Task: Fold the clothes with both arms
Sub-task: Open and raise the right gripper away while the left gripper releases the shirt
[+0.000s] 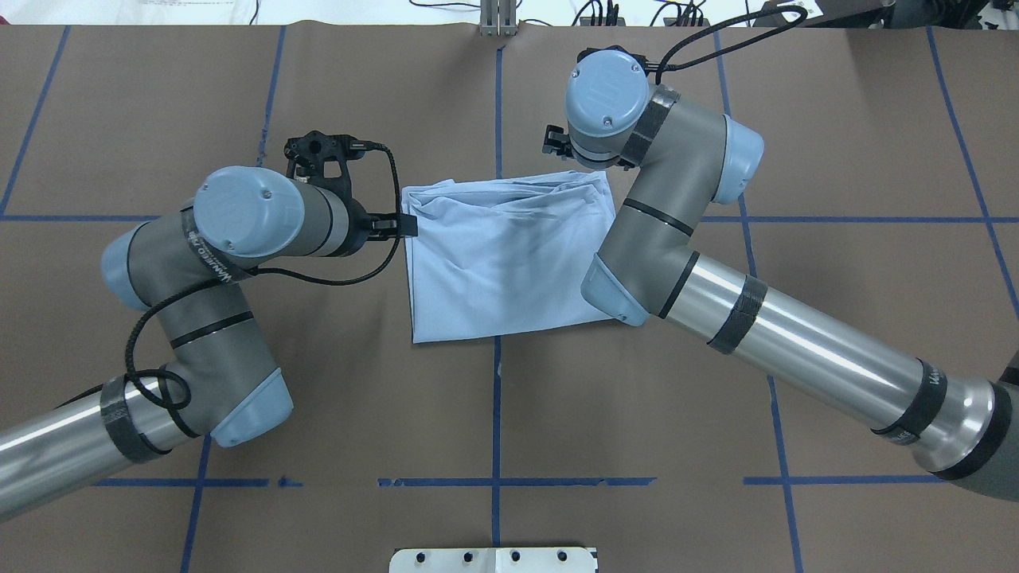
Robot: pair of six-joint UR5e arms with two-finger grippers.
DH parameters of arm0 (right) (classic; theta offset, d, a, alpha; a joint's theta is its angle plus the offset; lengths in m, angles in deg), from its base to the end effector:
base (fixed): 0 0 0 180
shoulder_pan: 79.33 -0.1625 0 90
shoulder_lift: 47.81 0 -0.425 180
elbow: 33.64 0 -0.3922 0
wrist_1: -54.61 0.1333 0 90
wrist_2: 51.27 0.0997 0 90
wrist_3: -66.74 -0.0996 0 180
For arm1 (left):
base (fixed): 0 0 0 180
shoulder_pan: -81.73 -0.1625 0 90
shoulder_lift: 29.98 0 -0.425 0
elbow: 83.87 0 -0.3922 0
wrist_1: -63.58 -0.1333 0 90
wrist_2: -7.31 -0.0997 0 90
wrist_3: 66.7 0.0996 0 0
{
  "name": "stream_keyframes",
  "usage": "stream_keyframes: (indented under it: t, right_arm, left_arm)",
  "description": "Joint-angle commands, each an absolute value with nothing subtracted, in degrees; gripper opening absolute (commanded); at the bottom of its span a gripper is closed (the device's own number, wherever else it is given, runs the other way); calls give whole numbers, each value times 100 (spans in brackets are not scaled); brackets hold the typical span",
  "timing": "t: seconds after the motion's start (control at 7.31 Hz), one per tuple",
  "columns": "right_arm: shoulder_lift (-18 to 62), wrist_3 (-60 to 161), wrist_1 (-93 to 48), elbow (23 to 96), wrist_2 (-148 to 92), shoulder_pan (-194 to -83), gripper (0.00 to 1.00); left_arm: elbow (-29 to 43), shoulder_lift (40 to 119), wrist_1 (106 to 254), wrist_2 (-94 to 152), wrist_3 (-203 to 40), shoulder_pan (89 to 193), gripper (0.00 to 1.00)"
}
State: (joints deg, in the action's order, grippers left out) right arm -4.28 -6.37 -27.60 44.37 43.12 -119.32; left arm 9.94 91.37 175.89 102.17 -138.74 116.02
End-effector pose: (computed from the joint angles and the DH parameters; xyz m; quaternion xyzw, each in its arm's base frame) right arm -0.5107 -0.5924 0.2396 0.1402 -0.3338 0.1731 0.9159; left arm 0.4907 -0.4857 0.2689 0.1781 0.4476 -0.1042 0.8701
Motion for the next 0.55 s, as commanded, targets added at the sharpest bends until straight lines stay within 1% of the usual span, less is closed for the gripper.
stream_keyframes:
  t: [0.0, 0.14, 0.41]
  right_arm:
    - [-343, -629, -2766, 4739, 4479, -11941, 100]
    - [-299, -621, -2757, 4739, 4479, -11941, 100]
    - [-281, -621, -2757, 4739, 4471, -11941, 100]
  left_arm:
    - [-172, 9745, 18384, 10179, -14832, 11609, 59]
    - [-492, 9764, 18852, 10179, -14939, 11696, 46]
    - [-574, 9790, 18874, 10179, -14940, 11767, 45]
